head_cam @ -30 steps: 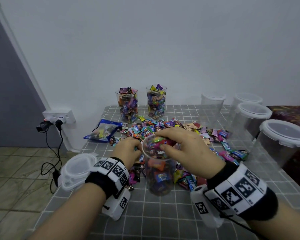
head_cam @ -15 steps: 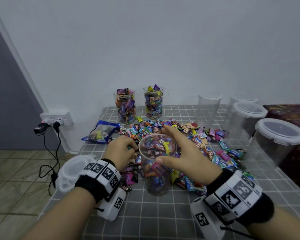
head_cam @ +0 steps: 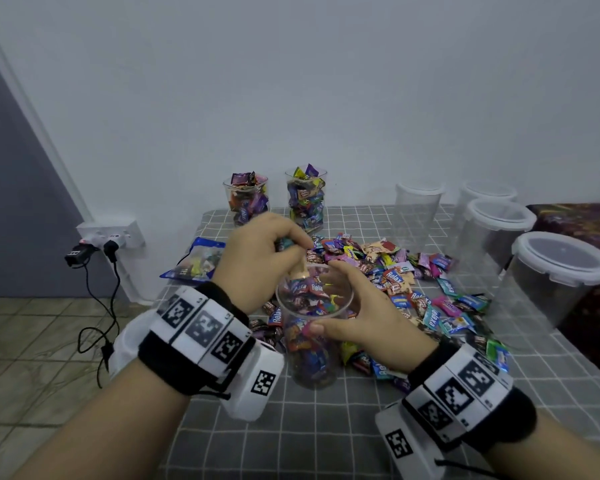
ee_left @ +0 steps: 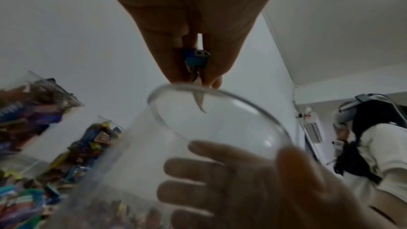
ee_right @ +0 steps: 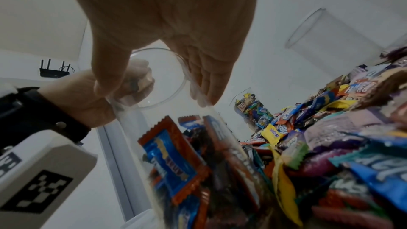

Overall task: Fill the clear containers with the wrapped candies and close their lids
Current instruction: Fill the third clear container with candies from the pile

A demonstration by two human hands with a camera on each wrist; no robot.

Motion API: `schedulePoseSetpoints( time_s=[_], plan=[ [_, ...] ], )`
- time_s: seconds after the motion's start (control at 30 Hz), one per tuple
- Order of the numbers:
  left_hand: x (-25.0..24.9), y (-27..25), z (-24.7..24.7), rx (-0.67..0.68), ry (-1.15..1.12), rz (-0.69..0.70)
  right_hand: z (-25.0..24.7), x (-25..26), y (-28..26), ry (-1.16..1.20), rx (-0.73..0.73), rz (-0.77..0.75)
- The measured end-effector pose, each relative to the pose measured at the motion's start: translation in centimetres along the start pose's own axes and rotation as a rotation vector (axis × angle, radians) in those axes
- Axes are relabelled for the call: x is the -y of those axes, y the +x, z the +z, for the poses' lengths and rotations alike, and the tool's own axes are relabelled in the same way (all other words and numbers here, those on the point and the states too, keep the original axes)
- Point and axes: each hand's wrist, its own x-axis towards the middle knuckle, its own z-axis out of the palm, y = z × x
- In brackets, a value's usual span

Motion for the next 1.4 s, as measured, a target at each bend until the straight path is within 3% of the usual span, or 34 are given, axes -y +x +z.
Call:
schedulePoseSetpoints(
  time_s=[0.47,0.57,0.67,0.73,0.8,0.97,1.13,1.33,1.4],
  plan=[
    [-0.7,-1.1,2.3,0.269,0.206,0.094,0.3,-0.3,0.1,-0.013,-0.032,-0.090],
    [-0.7,-1.4,2.5,0.242,0.135,0.091,0.2,0.0,0.0,-0.024,-0.025,-0.086],
    [-0.2,-1.9,2.4,0.082,0.023,0.094,-0.3,-0.2,-0.3,-0.008,0.024,-0.054],
    [0.6,-2.1,2.0,-0.032,0.011,0.061,-1.4,-0.7,-0.6,-0.053,0.087,0.027],
    [1.6,-2.2,1.3,-0.052,0.052,-0.033,-3.0,-1.2,-1.1,-0.206,0.105,0.127],
    [4.4,-2.6,0.2,0.181,0.280,-0.253,-7.3,-2.9,-3.0,-0.830,-0.126,0.382],
    [4.8,-3.1,-0.1,0.210,0.287,-0.272,-9.4,-4.8,-4.3,-1.136,0.002,0.645],
    [5.4,-3.5,0.1,0.325,0.383,-0.373,-9.4,-5.3,-3.9,-1.222,0.142,0.732],
    [5.9,-3.6,0.0,0.461,0.517,-0.436,-9.1,-5.0,-3.5,-1.177,0.167,0.726]
  ],
)
